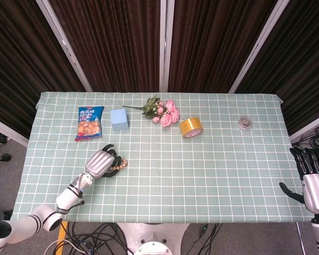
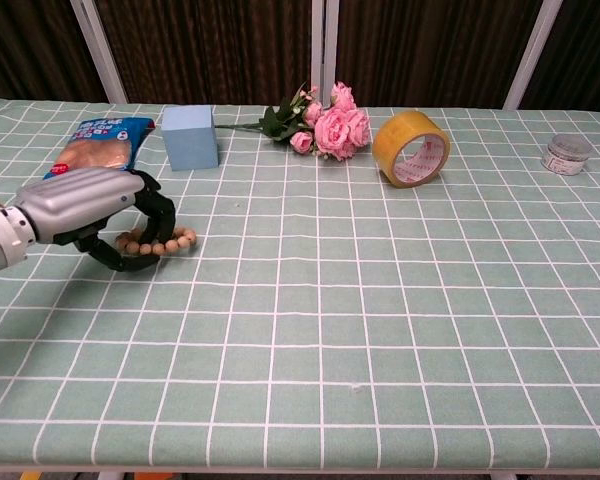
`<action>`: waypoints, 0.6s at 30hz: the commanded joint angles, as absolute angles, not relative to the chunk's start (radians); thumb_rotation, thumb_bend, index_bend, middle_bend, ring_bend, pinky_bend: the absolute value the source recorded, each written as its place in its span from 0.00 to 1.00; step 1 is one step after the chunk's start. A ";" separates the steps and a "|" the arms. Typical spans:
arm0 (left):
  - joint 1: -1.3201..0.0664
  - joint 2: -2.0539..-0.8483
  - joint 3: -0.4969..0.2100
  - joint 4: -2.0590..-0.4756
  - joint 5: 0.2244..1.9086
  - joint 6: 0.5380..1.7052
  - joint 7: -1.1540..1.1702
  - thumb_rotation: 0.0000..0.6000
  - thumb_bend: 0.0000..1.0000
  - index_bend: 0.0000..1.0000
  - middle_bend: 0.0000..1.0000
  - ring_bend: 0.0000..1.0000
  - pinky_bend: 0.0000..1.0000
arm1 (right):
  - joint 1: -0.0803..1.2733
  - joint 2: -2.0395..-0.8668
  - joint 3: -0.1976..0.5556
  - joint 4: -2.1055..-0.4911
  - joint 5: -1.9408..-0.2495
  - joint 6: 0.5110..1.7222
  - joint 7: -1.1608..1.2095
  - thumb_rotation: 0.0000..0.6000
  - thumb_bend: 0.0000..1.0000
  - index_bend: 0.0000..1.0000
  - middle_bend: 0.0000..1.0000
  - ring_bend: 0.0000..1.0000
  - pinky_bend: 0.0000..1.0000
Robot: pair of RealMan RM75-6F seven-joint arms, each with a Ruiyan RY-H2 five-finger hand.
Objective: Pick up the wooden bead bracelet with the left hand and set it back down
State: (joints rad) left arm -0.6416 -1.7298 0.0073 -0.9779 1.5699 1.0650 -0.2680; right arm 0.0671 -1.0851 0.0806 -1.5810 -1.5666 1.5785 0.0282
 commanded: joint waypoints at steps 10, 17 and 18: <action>-0.597 -1.562 -0.151 -1.328 1.367 0.874 -1.309 1.00 0.49 0.63 0.66 0.35 0.18 | 0.066 -1.079 0.076 -1.588 -1.583 1.584 0.035 1.00 0.08 0.00 0.08 0.00 0.00; -0.596 -1.514 -0.159 -1.413 1.416 0.819 -1.635 1.00 0.49 0.61 0.65 0.35 0.17 | 0.063 -1.074 0.075 -1.598 -1.592 1.592 0.028 1.00 0.08 0.00 0.08 0.00 0.00; -0.597 -1.514 -0.157 -1.414 1.424 0.819 -1.649 1.00 0.49 0.61 0.65 0.35 0.17 | 0.062 -1.073 0.074 -1.599 -1.593 1.593 0.027 1.00 0.08 0.00 0.08 0.00 0.00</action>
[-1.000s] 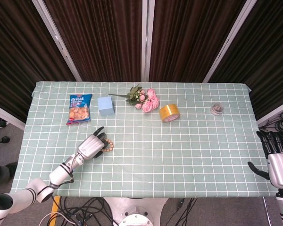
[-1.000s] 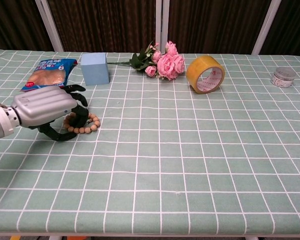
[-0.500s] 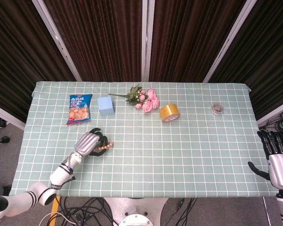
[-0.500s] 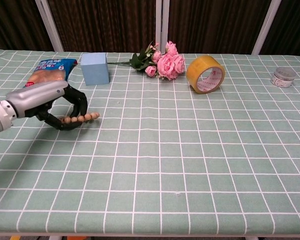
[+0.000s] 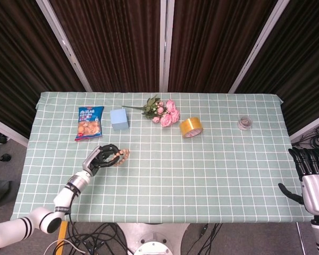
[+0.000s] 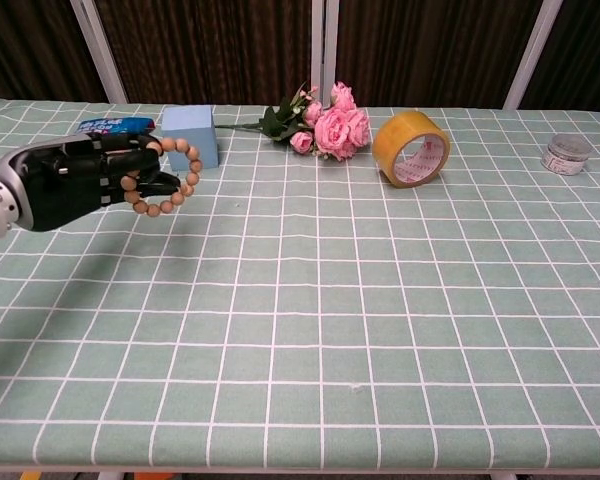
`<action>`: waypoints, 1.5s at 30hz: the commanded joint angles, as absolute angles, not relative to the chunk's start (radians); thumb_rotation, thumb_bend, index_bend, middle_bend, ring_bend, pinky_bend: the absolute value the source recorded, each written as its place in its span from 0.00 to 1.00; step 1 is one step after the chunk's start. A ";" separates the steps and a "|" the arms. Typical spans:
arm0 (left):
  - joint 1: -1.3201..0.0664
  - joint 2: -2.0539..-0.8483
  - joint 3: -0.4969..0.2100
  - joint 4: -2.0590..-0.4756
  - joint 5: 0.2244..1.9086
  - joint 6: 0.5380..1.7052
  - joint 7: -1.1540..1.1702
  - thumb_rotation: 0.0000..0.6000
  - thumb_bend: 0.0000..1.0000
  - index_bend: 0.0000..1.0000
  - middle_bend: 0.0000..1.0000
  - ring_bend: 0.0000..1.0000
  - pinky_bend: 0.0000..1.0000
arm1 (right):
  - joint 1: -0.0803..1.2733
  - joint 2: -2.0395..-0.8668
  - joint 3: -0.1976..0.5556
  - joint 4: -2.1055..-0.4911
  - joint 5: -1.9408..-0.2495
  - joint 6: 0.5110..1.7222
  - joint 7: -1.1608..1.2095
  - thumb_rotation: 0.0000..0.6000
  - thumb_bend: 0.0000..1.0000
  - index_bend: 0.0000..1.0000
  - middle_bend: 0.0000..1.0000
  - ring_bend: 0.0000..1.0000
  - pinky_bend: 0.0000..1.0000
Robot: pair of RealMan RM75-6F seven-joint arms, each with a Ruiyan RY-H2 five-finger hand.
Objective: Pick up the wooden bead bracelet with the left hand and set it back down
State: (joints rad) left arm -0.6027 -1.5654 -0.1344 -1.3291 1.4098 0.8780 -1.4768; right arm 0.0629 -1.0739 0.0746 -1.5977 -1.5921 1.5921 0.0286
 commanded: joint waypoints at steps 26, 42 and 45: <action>-0.596 -1.508 -0.297 -1.527 1.213 0.668 -1.882 1.00 0.27 0.61 0.66 0.35 0.16 | 0.046 -1.057 0.074 -1.616 -1.601 1.617 0.019 1.00 0.08 0.00 0.08 0.00 0.00; -0.560 -1.489 -0.358 -1.553 1.131 0.611 -1.700 1.00 0.44 0.61 0.69 0.35 0.17 | 0.038 -1.049 0.070 -1.626 -1.611 1.626 0.014 1.00 0.08 0.00 0.08 0.00 0.00; -0.554 -1.489 -0.365 -1.563 1.113 0.605 -1.662 1.00 0.46 0.62 0.70 0.35 0.17 | 0.037 -1.050 0.070 -1.624 -1.610 1.626 0.017 1.00 0.08 0.00 0.08 0.00 0.00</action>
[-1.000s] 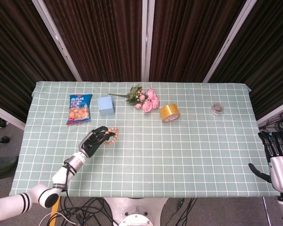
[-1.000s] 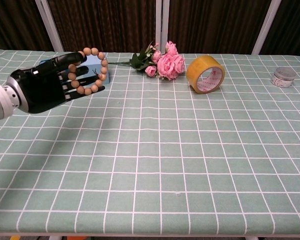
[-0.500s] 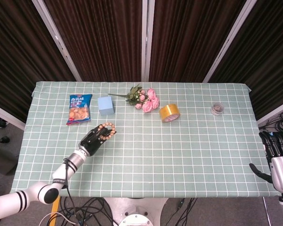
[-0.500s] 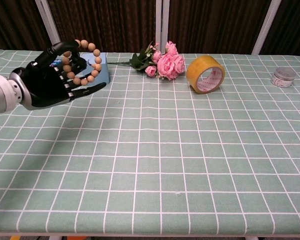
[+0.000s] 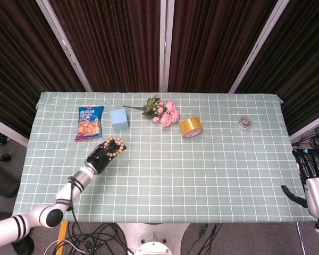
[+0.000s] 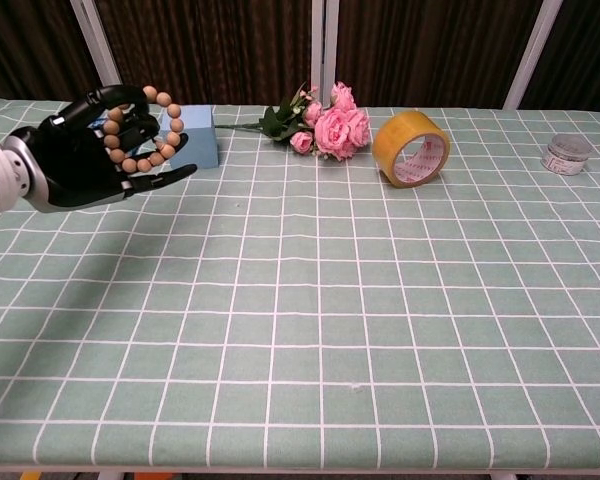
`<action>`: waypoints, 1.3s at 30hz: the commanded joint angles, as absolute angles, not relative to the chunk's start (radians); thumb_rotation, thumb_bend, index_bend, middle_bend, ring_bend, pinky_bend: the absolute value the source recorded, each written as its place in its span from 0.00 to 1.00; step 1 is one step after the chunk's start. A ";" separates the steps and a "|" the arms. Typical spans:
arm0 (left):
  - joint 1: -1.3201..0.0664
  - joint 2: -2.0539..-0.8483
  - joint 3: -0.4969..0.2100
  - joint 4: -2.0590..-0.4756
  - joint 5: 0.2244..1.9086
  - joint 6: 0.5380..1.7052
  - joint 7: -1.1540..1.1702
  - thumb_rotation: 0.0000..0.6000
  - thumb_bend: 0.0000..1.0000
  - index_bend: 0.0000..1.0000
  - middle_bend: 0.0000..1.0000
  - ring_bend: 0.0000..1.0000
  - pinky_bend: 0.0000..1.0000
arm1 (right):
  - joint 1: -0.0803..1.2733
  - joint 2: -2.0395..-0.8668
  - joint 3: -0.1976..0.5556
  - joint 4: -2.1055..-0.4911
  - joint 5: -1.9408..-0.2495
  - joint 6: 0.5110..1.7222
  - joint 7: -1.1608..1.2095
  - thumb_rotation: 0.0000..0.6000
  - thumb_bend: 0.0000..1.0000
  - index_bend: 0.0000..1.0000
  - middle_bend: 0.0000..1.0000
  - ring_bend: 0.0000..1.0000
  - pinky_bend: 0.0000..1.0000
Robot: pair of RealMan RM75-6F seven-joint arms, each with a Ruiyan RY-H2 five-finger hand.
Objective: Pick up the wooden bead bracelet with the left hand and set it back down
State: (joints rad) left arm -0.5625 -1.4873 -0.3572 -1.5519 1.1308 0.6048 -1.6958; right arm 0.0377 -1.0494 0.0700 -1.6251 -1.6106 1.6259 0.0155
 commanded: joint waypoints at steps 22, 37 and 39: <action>-0.511 -1.523 -0.352 -1.602 1.192 0.683 -1.409 1.00 0.45 0.68 0.76 0.36 0.17 | 0.033 -1.055 0.070 -1.609 -1.607 1.626 0.034 1.00 0.08 0.00 0.08 0.00 0.00; -0.490 -1.526 -0.321 -1.620 1.253 0.751 -1.280 0.72 0.43 0.74 0.80 0.41 0.17 | 0.030 -1.056 0.066 -1.608 -1.617 1.632 0.035 1.00 0.08 0.00 0.08 0.00 0.00; -0.487 -1.530 -0.310 -1.620 1.280 0.777 -1.251 0.55 0.42 0.72 0.79 0.41 0.17 | 0.030 -1.056 0.067 -1.606 -1.617 1.632 0.036 1.00 0.08 0.00 0.08 0.00 0.00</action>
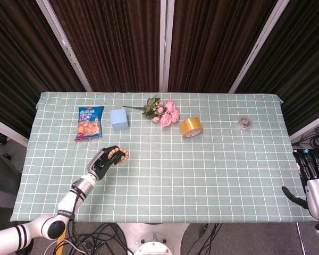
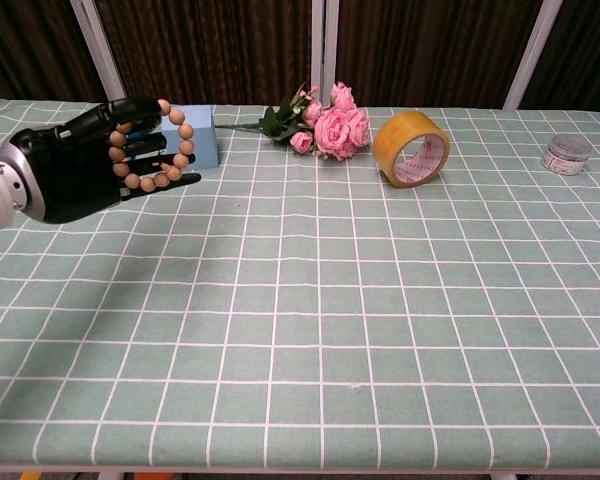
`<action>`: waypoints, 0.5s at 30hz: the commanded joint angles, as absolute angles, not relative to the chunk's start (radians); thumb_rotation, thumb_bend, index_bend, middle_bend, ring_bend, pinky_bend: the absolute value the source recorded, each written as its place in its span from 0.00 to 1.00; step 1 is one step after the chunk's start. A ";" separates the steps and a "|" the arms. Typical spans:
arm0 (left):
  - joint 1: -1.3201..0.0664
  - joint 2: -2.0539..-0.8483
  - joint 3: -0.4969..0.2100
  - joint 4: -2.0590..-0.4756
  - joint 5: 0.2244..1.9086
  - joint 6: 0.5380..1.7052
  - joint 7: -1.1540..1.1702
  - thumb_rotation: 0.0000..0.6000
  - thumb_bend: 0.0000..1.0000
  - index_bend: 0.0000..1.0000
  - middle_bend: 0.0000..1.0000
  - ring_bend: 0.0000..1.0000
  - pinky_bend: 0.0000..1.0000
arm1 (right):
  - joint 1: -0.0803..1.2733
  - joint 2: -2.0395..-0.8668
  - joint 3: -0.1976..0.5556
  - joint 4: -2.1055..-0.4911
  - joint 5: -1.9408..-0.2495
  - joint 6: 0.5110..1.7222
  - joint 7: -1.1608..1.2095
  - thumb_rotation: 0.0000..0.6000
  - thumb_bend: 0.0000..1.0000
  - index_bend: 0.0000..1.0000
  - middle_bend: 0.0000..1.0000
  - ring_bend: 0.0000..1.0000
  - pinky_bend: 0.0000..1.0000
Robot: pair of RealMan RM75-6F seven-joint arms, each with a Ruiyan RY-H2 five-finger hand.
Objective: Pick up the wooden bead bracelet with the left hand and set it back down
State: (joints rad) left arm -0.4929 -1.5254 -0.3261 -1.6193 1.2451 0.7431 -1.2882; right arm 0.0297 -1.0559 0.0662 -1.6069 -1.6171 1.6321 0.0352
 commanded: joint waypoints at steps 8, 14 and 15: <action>-0.499 -1.556 -0.270 -1.574 1.335 0.835 -1.132 0.40 0.43 0.71 0.78 0.41 0.17 | 0.029 -1.054 0.065 -1.603 -1.623 1.635 0.039 1.00 0.08 0.00 0.08 0.00 0.00; -0.508 -1.570 -0.249 -1.546 1.338 0.862 -1.046 0.42 0.48 0.72 0.80 0.42 0.17 | 0.023 -1.056 0.063 -1.598 -1.621 1.640 0.045 1.00 0.08 0.00 0.08 0.00 0.00; -0.509 -1.572 -0.249 -1.545 1.334 0.864 -1.042 0.41 0.48 0.72 0.80 0.42 0.17 | 0.023 -1.056 0.063 -1.597 -1.621 1.640 0.046 1.00 0.08 0.00 0.08 0.00 0.00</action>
